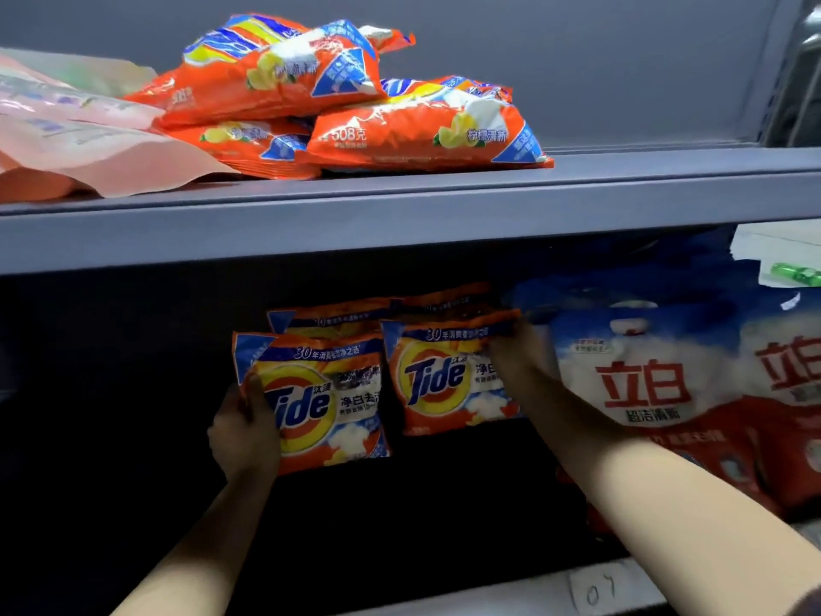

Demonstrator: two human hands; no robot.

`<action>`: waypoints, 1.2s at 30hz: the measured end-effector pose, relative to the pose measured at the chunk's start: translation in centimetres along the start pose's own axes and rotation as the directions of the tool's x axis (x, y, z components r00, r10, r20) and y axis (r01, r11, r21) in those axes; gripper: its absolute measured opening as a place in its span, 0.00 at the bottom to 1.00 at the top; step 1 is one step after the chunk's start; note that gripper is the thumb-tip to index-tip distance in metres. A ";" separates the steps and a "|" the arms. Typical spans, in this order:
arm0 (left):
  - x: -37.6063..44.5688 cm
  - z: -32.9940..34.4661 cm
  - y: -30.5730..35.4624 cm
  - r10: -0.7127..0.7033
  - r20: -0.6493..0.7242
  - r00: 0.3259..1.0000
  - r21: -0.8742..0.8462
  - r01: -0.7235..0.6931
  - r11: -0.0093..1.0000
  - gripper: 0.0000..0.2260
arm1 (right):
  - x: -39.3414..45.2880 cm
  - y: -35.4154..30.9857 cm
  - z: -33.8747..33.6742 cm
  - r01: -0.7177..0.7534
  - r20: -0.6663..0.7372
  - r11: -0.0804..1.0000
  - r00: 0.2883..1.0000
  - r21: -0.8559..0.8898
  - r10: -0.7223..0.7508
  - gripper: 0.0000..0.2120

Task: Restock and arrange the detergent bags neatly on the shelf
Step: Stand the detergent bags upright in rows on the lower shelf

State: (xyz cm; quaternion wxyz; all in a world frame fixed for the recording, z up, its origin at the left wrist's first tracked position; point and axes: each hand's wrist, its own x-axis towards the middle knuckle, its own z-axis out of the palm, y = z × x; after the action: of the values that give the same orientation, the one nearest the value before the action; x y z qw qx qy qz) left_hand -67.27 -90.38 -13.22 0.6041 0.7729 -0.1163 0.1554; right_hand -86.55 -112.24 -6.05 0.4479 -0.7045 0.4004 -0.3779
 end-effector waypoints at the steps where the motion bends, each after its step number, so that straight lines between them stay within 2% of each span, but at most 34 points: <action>1: 0.3 0.6 -0.2 0.003 0.004 1.000 -0.030 -0.003 1.000 0.22 | 0.7 0.1 0.6 -0.001 -0.033 0.999 0.999 0.045 0.002 0.06; 3: 1.2 1.7 -0.3 -0.034 0.006 0.999 -0.105 0.034 0.994 0.21 | 2.0 0.2 1.9 -0.011 -0.057 0.991 0.998 0.135 0.019 0.09; 6: 2.8 3.3 -0.3 -0.174 0.026 0.984 -0.332 0.173 0.927 0.15 | 3.2 -0.2 3.0 0.012 -0.078 0.979 0.997 0.204 0.004 0.12; 8: 4.0 4.5 -0.4 -0.165 0.035 0.986 -0.371 0.166 0.914 0.14 | 4.1 -0.1 3.9 0.041 -0.119 0.969 0.993 0.243 -0.013 0.14; 10: 4.6 5.9 -0.6 -0.136 0.018 0.990 -0.366 0.134 0.921 0.15 | 5.2 0.5 5.1 0.005 -0.142 0.943 0.989 0.333 0.045 0.15; 12: 4.4 7.7 -1.4 -0.122 -0.005 0.993 -0.297 0.115 0.948 0.24 | 6.1 1.3 5.8 -0.003 -0.156 0.943 0.986 0.333 0.059 0.16; 14: 4.0 9.3 -2.7 -0.093 0.017 0.996 -0.088 0.094 0.992 0.32 | 6.7 2.7 6.1 0.007 -0.067 0.976 0.998 0.219 0.008 0.11; 15: 3.8 9.7 -3.2 -0.088 0.043 0.995 0.037 0.086 0.996 0.30 | 6.9 3.4 6.1 0.063 -0.046 0.988 0.997 0.140 -0.057 0.09; 16: 3.7 9.9 -3.5 -0.099 0.065 0.993 0.125 0.090 0.988 0.27 | 7.4 4.6 6.0 0.176 -0.119 0.984 0.978 0.012 -0.174 0.11; 17: 3.7 10.1 -3.7 -0.102 0.087 0.991 0.176 0.085 0.981 0.26 | 8.3 6.0 5.9 0.221 -0.153 0.972 0.961 -0.079 -0.231 0.13; 18: 3.7 10.0 -3.8 -0.091 0.108 0.990 0.199 0.068 0.978 0.28 | 8.5 6.9 5.7 0.244 -0.134 0.954 0.954 -0.173 -0.268 0.17; 19: 3.6 9.8 -3.7 -0.075 0.117 0.990 0.218 0.048 0.975 0.31 | 8.5 7.3 5.7 0.269 -0.117 0.944 0.949 -0.190 -0.294 0.22; 20: 3.3 9.5 -3.6 -0.043 0.121 0.992 0.241 0.013 0.971 0.35 | 7.9 7.2 5.9 0.253 -0.103 0.953 0.957 -0.168 -0.272 0.31; 22: 2.3 8.9 -3.7 0.111 0.128 0.986 0.309 -0.146 0.940 0.41 | 5.0 5.1 5.8 0.261 -0.080 0.957 0.959 -0.123 -0.272 0.46; 23: 1.5 8.6 -3.6 0.202 0.153 0.967 0.343 -0.244 0.907 0.40 | 3.5 4.4 5.6 0.269 -0.062 0.947 0.957 -0.177 -0.283 0.48; 24: 0.6 8.3 -3.5 0.302 0.203 0.931 0.373 -0.359 0.855 0.39 | 2.4 4.5 5.6 0.265 -0.063 0.914 0.953 -0.308 -0.297 0.48; 26: -1.3 8.1 -3.4 0.459 0.396 0.795 0.378 -0.597 0.708 0.35 | 0.3 5.9 5.9 0.232 -0.043 0.804 0.952 -0.548 -0.304 0.43; 28: -2.5 8.5 -3.7 0.488 0.603 0.631 0.330 -0.755 0.567 0.34 | -1.0 7.8 6.3 0.159 0.025 0.785 0.983 -0.599 -0.180 0.36; 30: -2.7 9.2 -4.4 0.421 0.730 0.538 0.327 -0.816 0.477 0.33 | -1.5 9.1 6.3 0.130 0.165 0.802 0.985 -0.584 -0.040 0.34; 31: -2.7 9.6 -4.5 0.406 0.743 0.533 0.338 -0.821 0.459 0.31 | -1.2 9.6 6.1 0.140 0.238 0.805 0.971 -0.576 0.001 0.34; 33: -2.1 10.2 -4.1 0.380 0.744 0.550 0.352 -0.806 0.477 0.28 | -0.6 10.1 5.8 0.193 0.325 0.815 0.946 -0.547 -0.006 0.36; 36: -1.9 10.5 -2.8 0.259 0.788 0.559 0.380 -0.772 0.510 0.33 | 0.3 10.8 5.3 0.253 0.368 0.836 0.927 -0.487 -0.067 0.32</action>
State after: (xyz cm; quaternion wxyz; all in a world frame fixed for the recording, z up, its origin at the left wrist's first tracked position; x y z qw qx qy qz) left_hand -66.93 -99.86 -18.76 0.1025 0.8599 -0.4902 0.0986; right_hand -84.14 -113.82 -17.73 0.2657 -0.8851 0.3447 -0.1647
